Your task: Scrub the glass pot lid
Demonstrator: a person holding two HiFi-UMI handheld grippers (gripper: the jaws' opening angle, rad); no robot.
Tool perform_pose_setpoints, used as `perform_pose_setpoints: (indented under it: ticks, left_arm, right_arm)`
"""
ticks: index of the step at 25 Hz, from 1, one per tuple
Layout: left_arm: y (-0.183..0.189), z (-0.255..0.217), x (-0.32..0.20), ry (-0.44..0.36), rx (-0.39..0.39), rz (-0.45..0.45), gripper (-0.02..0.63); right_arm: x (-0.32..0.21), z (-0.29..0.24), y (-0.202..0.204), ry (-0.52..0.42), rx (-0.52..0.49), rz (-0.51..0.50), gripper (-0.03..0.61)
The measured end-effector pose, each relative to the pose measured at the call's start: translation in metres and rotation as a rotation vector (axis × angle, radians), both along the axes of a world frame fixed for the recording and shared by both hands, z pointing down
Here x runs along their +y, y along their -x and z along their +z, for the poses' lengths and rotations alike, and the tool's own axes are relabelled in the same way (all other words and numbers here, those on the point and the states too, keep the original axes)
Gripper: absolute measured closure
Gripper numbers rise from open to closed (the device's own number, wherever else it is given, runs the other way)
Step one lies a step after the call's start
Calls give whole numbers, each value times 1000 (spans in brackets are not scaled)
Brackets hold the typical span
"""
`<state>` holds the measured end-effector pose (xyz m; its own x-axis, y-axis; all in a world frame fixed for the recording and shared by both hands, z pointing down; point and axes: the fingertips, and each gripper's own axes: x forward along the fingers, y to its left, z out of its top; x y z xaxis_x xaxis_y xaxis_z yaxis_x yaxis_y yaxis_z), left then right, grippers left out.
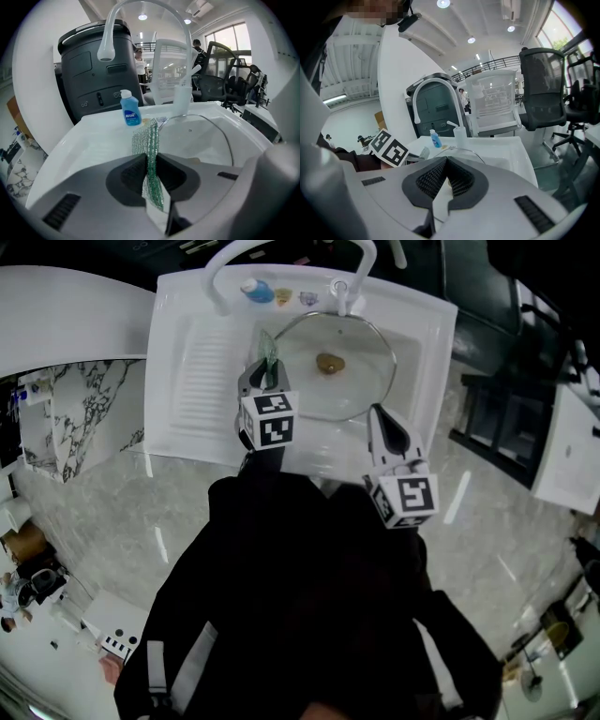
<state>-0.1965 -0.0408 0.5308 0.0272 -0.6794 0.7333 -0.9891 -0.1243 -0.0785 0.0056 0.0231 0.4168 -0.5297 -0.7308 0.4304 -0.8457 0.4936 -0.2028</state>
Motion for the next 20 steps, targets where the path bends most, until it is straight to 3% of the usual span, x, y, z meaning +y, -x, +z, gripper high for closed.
perform_pose_setpoints:
  ticks: [7, 20]
  left_arm:
    - [-1, 34, 2, 87, -41, 21, 551]
    - [-9, 59, -3, 138, -64, 40, 551]
  right_arm:
    - [1, 2, -6, 7, 5, 11, 577]
    - [3, 8, -23, 25, 6, 38, 575]
